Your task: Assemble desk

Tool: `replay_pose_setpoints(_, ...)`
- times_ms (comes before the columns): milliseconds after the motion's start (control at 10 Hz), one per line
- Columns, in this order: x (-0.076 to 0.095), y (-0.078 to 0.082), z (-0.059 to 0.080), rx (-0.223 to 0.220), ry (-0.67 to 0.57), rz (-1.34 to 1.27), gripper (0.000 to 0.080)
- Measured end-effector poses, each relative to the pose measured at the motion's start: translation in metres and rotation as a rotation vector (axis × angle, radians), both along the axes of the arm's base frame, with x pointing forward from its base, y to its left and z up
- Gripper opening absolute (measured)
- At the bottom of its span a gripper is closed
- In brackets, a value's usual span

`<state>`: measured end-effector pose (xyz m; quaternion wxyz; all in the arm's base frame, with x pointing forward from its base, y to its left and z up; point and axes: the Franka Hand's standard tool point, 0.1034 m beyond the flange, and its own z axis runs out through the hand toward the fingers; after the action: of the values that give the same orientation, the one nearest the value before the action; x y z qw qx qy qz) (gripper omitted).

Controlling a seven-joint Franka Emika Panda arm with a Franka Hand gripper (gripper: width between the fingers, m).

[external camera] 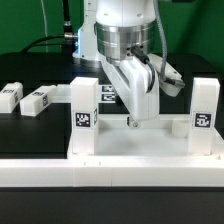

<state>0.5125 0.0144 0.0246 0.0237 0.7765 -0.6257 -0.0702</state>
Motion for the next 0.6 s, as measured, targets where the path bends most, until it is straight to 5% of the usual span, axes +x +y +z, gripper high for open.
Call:
replay_pose_setpoints(400, -0.0036, -0.0009, -0.0061, 0.0, 0.011, 0.005, 0.0637)
replay_pose_setpoints(600, -0.0039, -0.0005, -0.0065, 0.001, 0.012, 0.005, 0.0281)
